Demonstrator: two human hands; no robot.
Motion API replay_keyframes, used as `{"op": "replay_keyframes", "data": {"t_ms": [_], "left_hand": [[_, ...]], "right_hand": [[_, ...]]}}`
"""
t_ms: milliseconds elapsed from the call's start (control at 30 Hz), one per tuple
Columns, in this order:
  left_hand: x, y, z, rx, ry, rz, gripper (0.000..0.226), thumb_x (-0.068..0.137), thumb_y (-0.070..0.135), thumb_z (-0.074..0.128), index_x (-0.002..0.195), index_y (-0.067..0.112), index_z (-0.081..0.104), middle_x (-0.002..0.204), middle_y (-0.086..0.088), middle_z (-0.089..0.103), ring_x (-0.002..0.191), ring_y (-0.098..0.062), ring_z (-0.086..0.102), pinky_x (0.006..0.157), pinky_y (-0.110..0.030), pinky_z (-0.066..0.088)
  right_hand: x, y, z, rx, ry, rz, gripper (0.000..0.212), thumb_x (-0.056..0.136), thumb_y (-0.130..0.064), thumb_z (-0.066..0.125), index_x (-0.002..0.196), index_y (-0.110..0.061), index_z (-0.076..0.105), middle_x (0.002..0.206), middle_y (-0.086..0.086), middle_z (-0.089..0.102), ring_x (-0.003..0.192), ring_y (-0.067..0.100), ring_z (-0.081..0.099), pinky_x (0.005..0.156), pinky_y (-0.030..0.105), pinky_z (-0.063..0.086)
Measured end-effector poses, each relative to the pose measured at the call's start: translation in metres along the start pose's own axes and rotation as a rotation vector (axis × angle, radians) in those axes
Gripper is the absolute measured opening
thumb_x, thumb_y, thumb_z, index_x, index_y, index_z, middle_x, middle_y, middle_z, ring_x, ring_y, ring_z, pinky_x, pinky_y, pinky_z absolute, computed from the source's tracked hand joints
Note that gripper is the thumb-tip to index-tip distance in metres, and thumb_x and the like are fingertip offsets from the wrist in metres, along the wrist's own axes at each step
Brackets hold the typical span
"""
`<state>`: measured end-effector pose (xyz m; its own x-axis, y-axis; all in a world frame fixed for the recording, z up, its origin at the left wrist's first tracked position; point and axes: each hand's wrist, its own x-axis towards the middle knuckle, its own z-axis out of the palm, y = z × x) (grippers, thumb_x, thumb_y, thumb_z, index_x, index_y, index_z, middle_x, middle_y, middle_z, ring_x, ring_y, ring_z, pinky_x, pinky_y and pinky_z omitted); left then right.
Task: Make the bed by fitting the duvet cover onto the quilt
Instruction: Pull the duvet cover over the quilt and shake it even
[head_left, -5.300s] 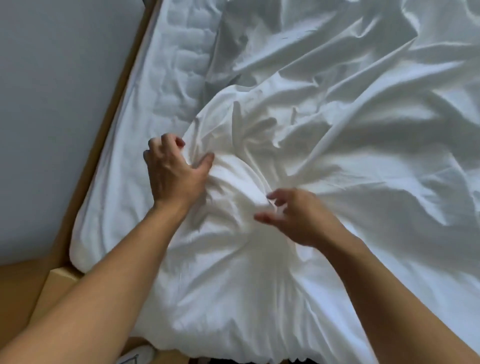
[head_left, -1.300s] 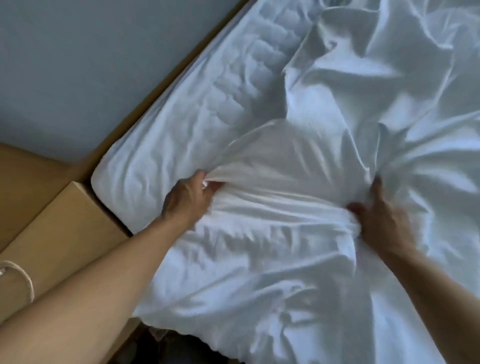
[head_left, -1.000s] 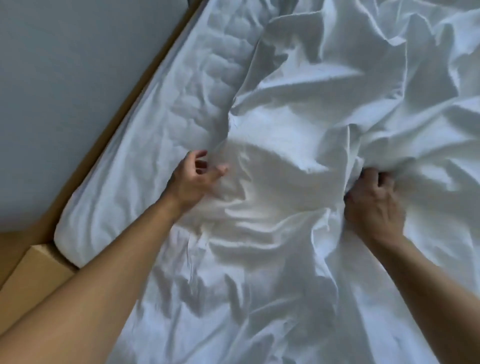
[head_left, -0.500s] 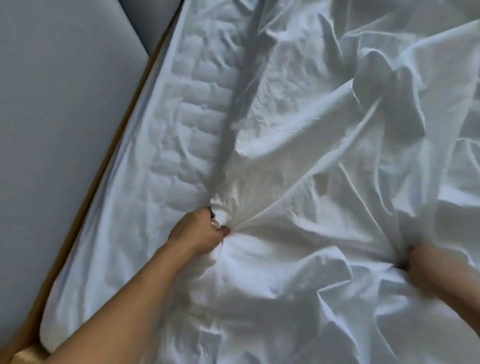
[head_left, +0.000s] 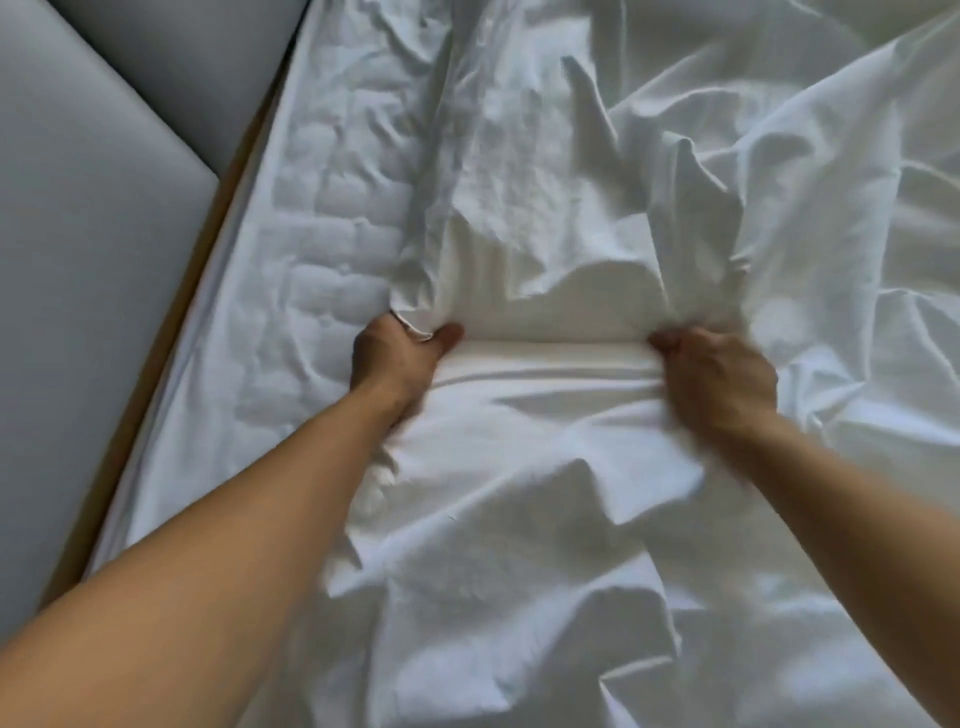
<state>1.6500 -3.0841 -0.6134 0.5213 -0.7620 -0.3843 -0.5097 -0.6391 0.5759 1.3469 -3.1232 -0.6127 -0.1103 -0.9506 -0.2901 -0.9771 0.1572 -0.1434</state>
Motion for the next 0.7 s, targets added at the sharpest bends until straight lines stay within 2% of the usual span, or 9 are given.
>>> {"op": "replay_keyframes", "data": {"t_ms": [67,133,233,300,400,467,533,633,700], "left_hand": [[0.0,0.002,-0.003,0.039,0.061,-0.007,0.057,0.074,0.059,0.081,0.104,0.011,0.073,0.107,-0.016,0.074,0.101,-0.034,0.069,0.071,-0.029,0.042],[-0.009,0.007,0.001,0.12,0.078,-0.03,0.061,0.074,0.061,0.079,0.109,0.013,0.067,0.11,-0.017,0.072,0.103,-0.037,0.067,0.073,-0.032,0.044],[-0.013,0.009,0.003,0.234,-0.018,-0.031,0.082,0.065,0.067,0.081,0.124,0.018,0.052,0.121,-0.012,0.066,0.111,-0.034,0.062,0.083,-0.036,0.049],[0.005,0.016,-0.008,0.166,-0.112,-0.035,0.106,0.049,0.073,0.085,0.13,0.017,0.045,0.126,-0.006,0.06,0.115,-0.029,0.059,0.093,-0.04,0.052],[0.044,0.043,-0.019,-0.269,-0.084,-0.171,0.128,0.034,0.077,0.082,0.14,0.014,0.048,0.131,0.002,0.058,0.11,-0.021,0.062,0.096,-0.04,0.055],[0.061,0.06,-0.008,-0.37,-0.129,-0.173,0.103,0.048,0.068,0.087,0.129,0.009,0.062,0.123,-0.001,0.068,0.104,-0.023,0.069,0.093,-0.044,0.057],[0.064,0.066,0.014,-0.267,-0.129,-0.103,0.07,0.062,0.054,0.09,0.112,0.009,0.07,0.108,-0.006,0.074,0.097,-0.026,0.072,0.089,-0.042,0.059],[0.066,0.062,0.028,0.026,0.027,-0.019,0.069,0.064,0.06,0.087,0.108,0.013,0.064,0.111,-0.011,0.071,0.102,-0.03,0.067,0.082,-0.034,0.053],[0.062,0.061,0.032,0.079,0.037,-0.032,0.074,0.059,0.065,0.086,0.111,0.018,0.062,0.115,-0.009,0.07,0.104,-0.03,0.067,0.083,-0.034,0.053]], "right_hand": [[0.003,0.034,-0.016,-0.042,-0.008,0.086,0.036,0.1,-0.044,0.046,0.106,-0.021,0.073,0.107,0.023,0.07,0.096,0.042,0.066,0.077,0.041,0.046],[0.003,0.069,-0.033,-0.1,-0.132,0.171,0.032,0.1,-0.041,0.048,0.111,-0.026,0.074,0.11,0.023,0.069,0.099,0.041,0.066,0.082,0.043,0.048],[0.002,0.102,-0.061,-0.227,-0.276,0.264,0.037,0.095,-0.052,0.049,0.112,-0.03,0.073,0.109,0.016,0.069,0.097,0.036,0.066,0.085,0.045,0.054],[0.013,0.093,-0.068,-0.183,-0.125,0.228,0.05,0.092,-0.062,0.045,0.111,-0.022,0.068,0.109,0.017,0.066,0.096,0.038,0.065,0.083,0.048,0.053],[0.047,0.027,-0.064,-0.014,0.264,0.047,0.063,0.089,-0.065,0.054,0.124,-0.013,0.05,0.12,0.023,0.056,0.107,0.046,0.057,0.08,0.053,0.049],[0.078,-0.011,-0.052,0.052,0.171,0.06,0.071,0.089,-0.065,0.056,0.131,-0.009,0.045,0.128,0.025,0.055,0.117,0.045,0.054,0.089,0.053,0.047],[0.104,-0.011,-0.031,0.013,-0.036,0.136,0.06,0.097,-0.061,0.046,0.124,-0.007,0.057,0.123,0.025,0.061,0.114,0.042,0.059,0.092,0.047,0.047],[0.106,0.035,-0.024,-0.07,-0.025,0.171,0.06,0.102,-0.058,0.033,0.107,-0.01,0.069,0.106,0.023,0.07,0.098,0.04,0.067,0.078,0.041,0.046],[0.098,0.062,-0.031,-0.116,0.003,0.23,0.063,0.101,-0.06,0.031,0.107,-0.01,0.069,0.107,0.023,0.069,0.099,0.041,0.066,0.082,0.045,0.048]]}}
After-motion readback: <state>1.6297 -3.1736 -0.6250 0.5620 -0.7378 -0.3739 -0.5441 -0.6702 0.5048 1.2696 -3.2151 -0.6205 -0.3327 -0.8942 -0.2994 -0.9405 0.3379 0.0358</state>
